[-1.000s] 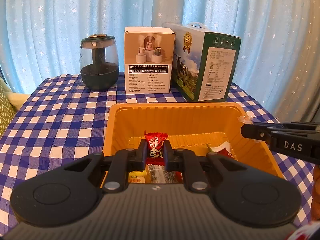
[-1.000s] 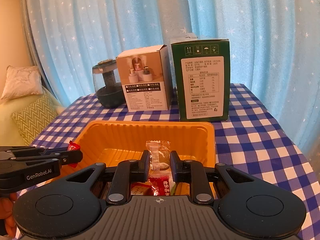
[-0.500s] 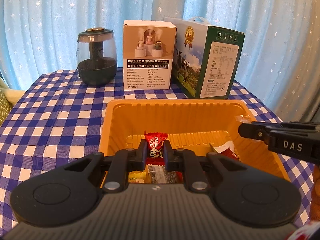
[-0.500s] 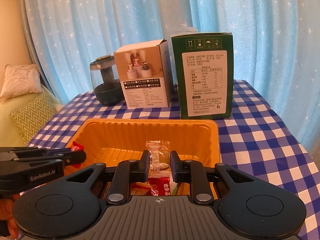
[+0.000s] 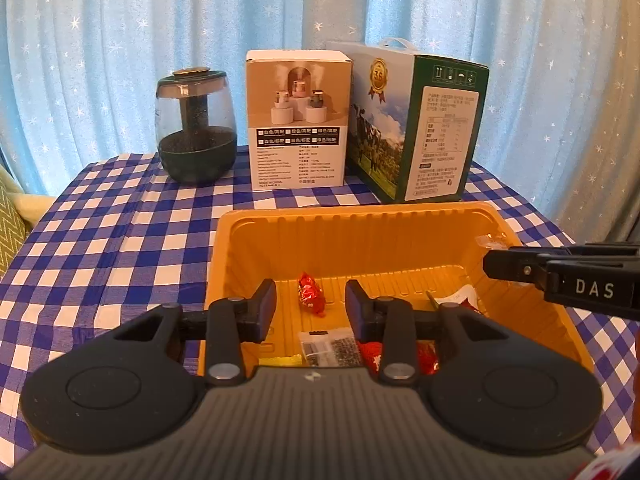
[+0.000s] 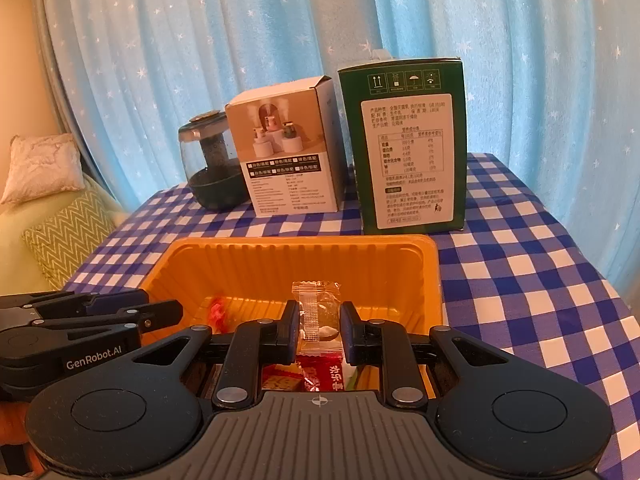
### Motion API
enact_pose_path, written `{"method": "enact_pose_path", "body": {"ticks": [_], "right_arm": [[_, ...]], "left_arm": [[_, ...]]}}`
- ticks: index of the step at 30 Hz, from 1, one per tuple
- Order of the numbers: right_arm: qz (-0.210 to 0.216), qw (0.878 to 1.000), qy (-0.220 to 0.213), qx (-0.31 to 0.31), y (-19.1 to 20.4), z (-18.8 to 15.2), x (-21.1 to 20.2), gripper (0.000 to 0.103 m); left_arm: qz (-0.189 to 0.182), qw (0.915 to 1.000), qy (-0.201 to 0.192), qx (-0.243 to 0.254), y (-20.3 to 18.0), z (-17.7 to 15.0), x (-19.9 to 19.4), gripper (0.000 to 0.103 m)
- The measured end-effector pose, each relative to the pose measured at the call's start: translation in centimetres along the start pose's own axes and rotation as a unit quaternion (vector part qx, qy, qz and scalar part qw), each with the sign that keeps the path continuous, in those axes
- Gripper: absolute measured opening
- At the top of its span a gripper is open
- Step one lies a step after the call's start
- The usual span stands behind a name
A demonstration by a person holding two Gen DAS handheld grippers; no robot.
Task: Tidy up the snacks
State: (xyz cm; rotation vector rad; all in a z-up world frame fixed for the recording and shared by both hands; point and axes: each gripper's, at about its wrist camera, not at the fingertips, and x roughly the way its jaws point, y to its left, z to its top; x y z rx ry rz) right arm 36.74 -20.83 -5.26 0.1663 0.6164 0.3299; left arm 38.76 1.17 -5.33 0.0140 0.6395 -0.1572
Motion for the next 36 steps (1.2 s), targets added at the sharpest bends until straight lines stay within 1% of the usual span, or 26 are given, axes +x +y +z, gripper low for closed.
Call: {"method": "enact_pose_path", "body": {"ticks": [2, 4, 5, 10, 16, 20, 21, 22, 23, 25, 26, 28, 32, 36], "right_arm": [[0.003, 1.0, 0.0, 0.004, 0.0, 0.1, 0.0, 0.022], [0.007, 1.0, -0.001, 0.008, 0.0, 0.2, 0.0, 0.022], [0.009, 1.0, -0.002, 0.009, 0.0, 0.2, 0.0, 0.022], [0.022, 1.0, -0.006, 0.01, 0.3, 0.5, 0.1, 0.022], [0.027, 1.0, -0.011, 0.01, 0.5, 0.5, 0.2, 0.022], [0.032, 0.999, -0.023, 0.015, 0.4, 0.5, 0.1, 0.022], [0.039, 0.999, -0.028, 0.017, 0.3, 0.5, 0.1, 0.022], [0.044, 0.998, -0.03, 0.018, 0.3, 0.5, 0.1, 0.023], [0.046, 0.998, -0.031, 0.021, 0.1, 0.6, 0.1, 0.025], [0.04, 0.998, -0.037, 0.036, -0.3, 0.7, 0.0, 0.062], [0.038, 0.997, -0.043, 0.044, -0.6, 0.7, -0.2, 0.065], [0.031, 0.997, -0.045, 0.052, -1.1, 0.9, -0.3, 0.065], [0.018, 0.997, -0.043, 0.068, -1.9, 1.2, -0.5, 0.065], [0.011, 0.997, -0.035, 0.067, -2.0, 1.1, -0.5, 0.065]], "left_arm": [[0.0, 1.0, -0.001, -0.001, 0.1, 0.1, -0.1, 0.034], [0.001, 1.0, -0.002, 0.002, 0.0, 0.0, -0.2, 0.039], [0.002, 1.0, -0.002, 0.004, -0.1, 0.0, -0.2, 0.04], [-0.001, 1.0, 0.003, 0.005, -0.1, 0.0, -0.1, 0.041], [0.0, 1.0, 0.002, 0.003, 0.1, 0.0, -0.2, 0.041], [-0.001, 1.0, 0.004, 0.002, 0.1, 0.0, -0.2, 0.041], [-0.001, 1.0, 0.004, 0.003, 0.0, 0.0, -0.1, 0.042], [-0.001, 1.0, 0.005, 0.003, 0.0, 0.0, -0.1, 0.046], [0.0, 1.0, 0.005, 0.004, 0.0, 0.0, -0.1, 0.049], [0.004, 1.0, 0.005, 0.004, 0.0, -0.1, -0.1, 0.056], [0.005, 1.0, 0.005, 0.004, 0.1, -0.1, -0.1, 0.057], [0.008, 1.0, 0.004, 0.004, 0.1, -0.1, -0.1, 0.065], [0.015, 0.9999, 0.001, 0.006, 0.1, -0.2, -0.2, 0.076], [0.018, 0.9998, 0.0, 0.009, -0.1, -0.3, -0.2, 0.082]]}}
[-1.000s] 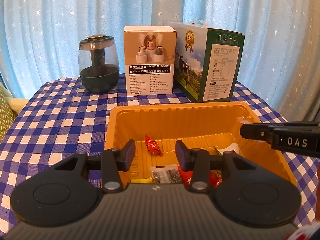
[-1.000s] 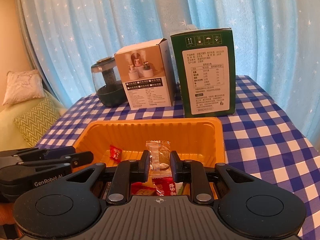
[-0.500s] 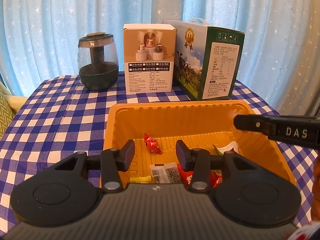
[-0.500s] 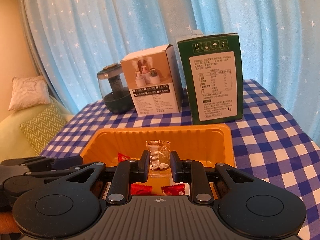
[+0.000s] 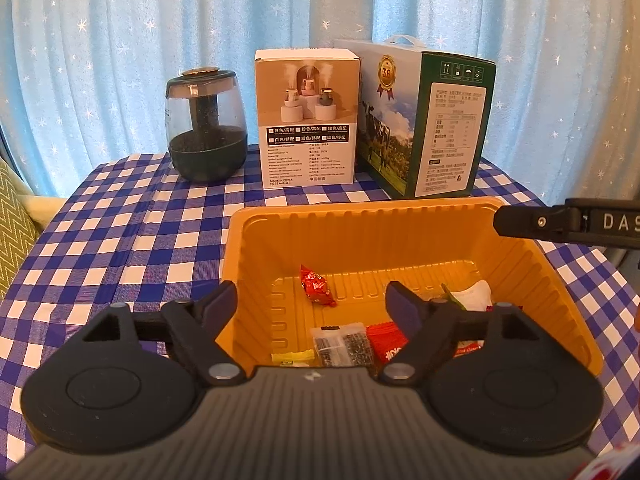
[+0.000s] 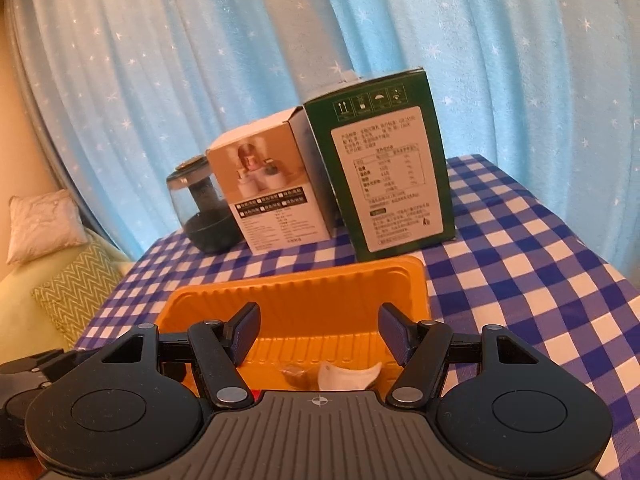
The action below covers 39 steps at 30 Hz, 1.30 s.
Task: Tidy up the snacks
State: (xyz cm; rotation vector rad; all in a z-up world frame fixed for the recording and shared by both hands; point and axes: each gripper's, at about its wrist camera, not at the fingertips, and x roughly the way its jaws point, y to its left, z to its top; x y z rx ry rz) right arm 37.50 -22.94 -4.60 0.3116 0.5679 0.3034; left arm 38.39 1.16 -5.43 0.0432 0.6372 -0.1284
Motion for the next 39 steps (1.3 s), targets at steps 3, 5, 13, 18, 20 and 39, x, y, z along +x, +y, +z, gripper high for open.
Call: {"method": "enact_pose_path", "body": {"ticks": [3, 5, 13, 18, 20, 39], "right_arm": [[-0.002, 1.0, 0.007, -0.007, 0.2, -0.2, -0.2, 0.066], [-0.008, 1.0, 0.014, -0.011, 0.3, -0.4, -0.5, 0.067], [-0.021, 1.0, 0.016, -0.004, 0.1, -2.0, -3.3, 0.079], [-0.025, 0.999, 0.028, 0.002, 0.3, -3.6, -5.4, 0.084], [-0.028, 0.999, 0.038, 0.004, 0.4, -4.1, -6.2, 0.084], [-0.056, 0.995, 0.081, -0.014, 2.1, -9.1, -19.8, 0.092]], "left_arm": [[0.009, 0.9999, -0.011, 0.003, -0.1, -0.2, -0.4, 0.094], [0.013, 0.9998, -0.016, 0.001, -0.1, -0.3, -0.7, 0.096], [0.014, 0.9998, -0.012, -0.008, -0.2, -1.3, -2.4, 0.103], [0.019, 0.9995, -0.013, -0.021, -0.4, -2.5, -5.0, 0.103], [0.017, 0.9994, -0.013, -0.027, -0.5, -3.0, -6.3, 0.103], [0.03, 0.9976, 0.004, -0.063, -3.8, -7.6, -20.4, 0.103]]}}
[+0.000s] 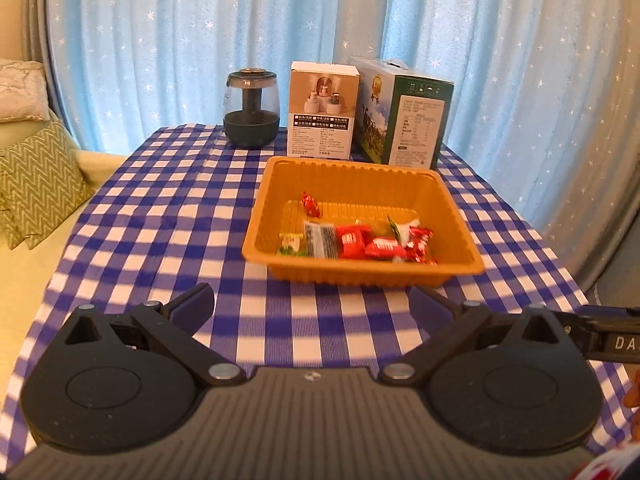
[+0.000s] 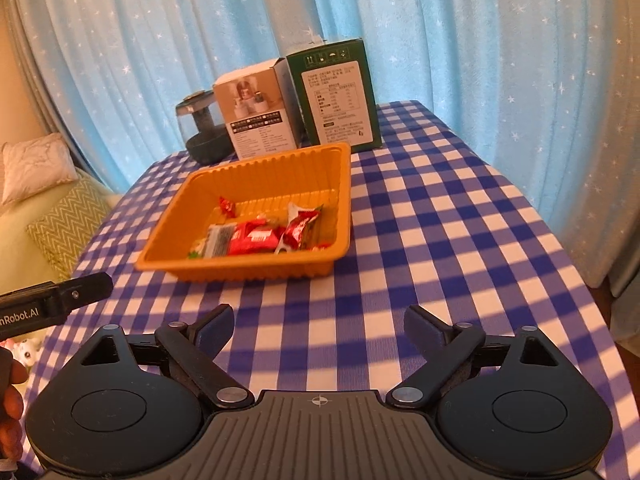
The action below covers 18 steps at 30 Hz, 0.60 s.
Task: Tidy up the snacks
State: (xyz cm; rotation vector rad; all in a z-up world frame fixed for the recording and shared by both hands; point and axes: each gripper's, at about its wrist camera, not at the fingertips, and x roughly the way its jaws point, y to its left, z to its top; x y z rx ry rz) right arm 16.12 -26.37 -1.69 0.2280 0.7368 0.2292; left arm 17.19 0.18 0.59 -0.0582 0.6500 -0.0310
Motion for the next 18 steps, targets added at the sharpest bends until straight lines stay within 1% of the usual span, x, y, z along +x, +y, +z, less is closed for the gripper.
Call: {"method": "enact_pose_path", "body": {"ticks": [3, 8, 13, 16, 18], "right_arm": [[-0.001, 1.0, 0.001, -0.008, 0.7, -0.7, -2.1, 0.093], [0.008, 1.0, -0.011, -0.006, 1.6, -2.0, -5.7, 0.093], [0.006, 1.0, -0.012, -0.014, 2.1, -2.8, -8.5, 0.093], [-0.002, 1.0, -0.014, -0.016, 2.4, -3.3, -10.2, 0.093], [-0.005, 1.0, -0.012, -0.023, 2.7, -3.8, -11.1, 0.093]], "left_arm": [[0.002, 1.0, -0.002, -0.002, -0.5, -0.9, -2.7, 0.103], [0.01, 0.9996, -0.01, -0.022, -0.9, -2.1, -6.7, 0.103], [0.01, 0.9995, -0.012, -0.026, -1.6, -3.1, -10.0, 0.103], [0.021, 0.9995, -0.013, -0.021, -2.0, -3.7, -11.8, 0.103], [0.027, 0.9991, -0.015, -0.028, -1.9, -4.0, -13.0, 0.103]]}}
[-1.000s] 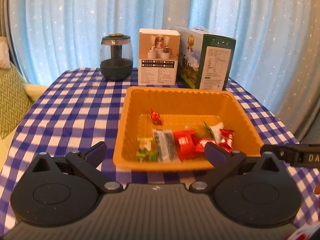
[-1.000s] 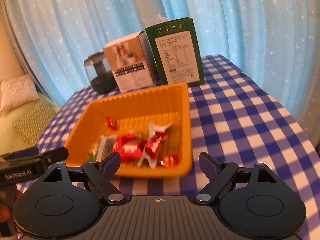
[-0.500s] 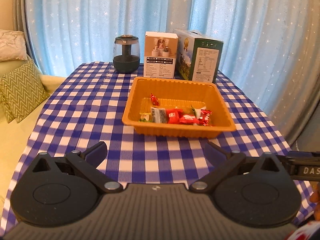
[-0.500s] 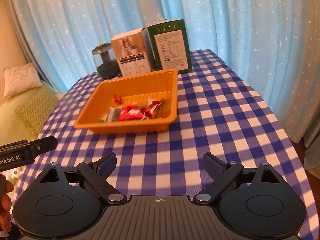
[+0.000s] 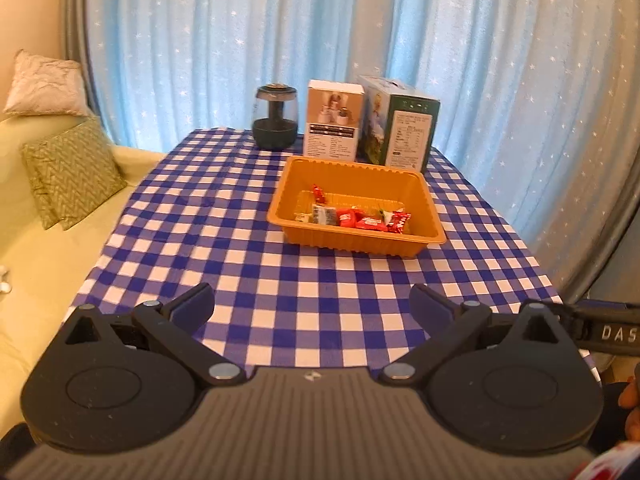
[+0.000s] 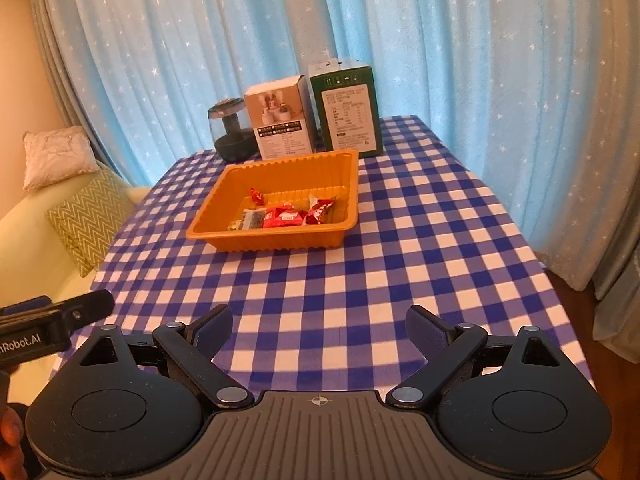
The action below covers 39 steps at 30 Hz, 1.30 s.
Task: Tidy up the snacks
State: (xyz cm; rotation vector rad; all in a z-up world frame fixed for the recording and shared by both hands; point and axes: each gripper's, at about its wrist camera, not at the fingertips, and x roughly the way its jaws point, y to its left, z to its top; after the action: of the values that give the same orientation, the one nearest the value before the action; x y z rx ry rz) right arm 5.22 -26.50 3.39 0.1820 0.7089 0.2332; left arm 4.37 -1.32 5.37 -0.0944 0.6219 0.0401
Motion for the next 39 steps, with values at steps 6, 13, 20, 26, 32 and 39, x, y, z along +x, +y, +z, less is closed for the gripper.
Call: {"method": "enact_pose_path", "body": {"ticks": [6, 13, 20, 26, 32, 39], "right_arm": [[0.0, 1.0, 0.01, -0.021, 1.2, -1.2, -2.3, 0.093], [0.007, 0.999, 0.015, -0.029, 2.2, -2.9, -4.5, 0.093], [0.002, 0.999, 0.011, -0.031, 2.2, -3.7, -6.2, 0.093], [-0.005, 0.999, 0.003, -0.036, 2.0, -3.9, -7.3, 0.093], [-0.005, 0.999, 0.0, -0.04, 1.9, -4.0, -7.7, 0.093], [-0.005, 0.999, 0.001, -0.038, 2.0, -4.0, -7.7, 0.093]], "left_arm": [[0.005, 0.9999, 0.006, -0.013, 0.7, -1.0, -2.3, 0.103], [0.011, 0.9997, 0.016, -0.013, 1.0, -2.4, -3.8, 0.103], [0.008, 0.9997, 0.021, -0.008, 0.6, -3.3, -5.1, 0.103], [0.001, 0.9999, 0.015, 0.003, -0.1, -3.5, -6.1, 0.103], [-0.005, 0.9998, 0.013, 0.013, -0.5, -3.7, -6.4, 0.103], [-0.007, 0.9997, 0.014, 0.019, -0.8, -4.0, -6.4, 0.103]]}}
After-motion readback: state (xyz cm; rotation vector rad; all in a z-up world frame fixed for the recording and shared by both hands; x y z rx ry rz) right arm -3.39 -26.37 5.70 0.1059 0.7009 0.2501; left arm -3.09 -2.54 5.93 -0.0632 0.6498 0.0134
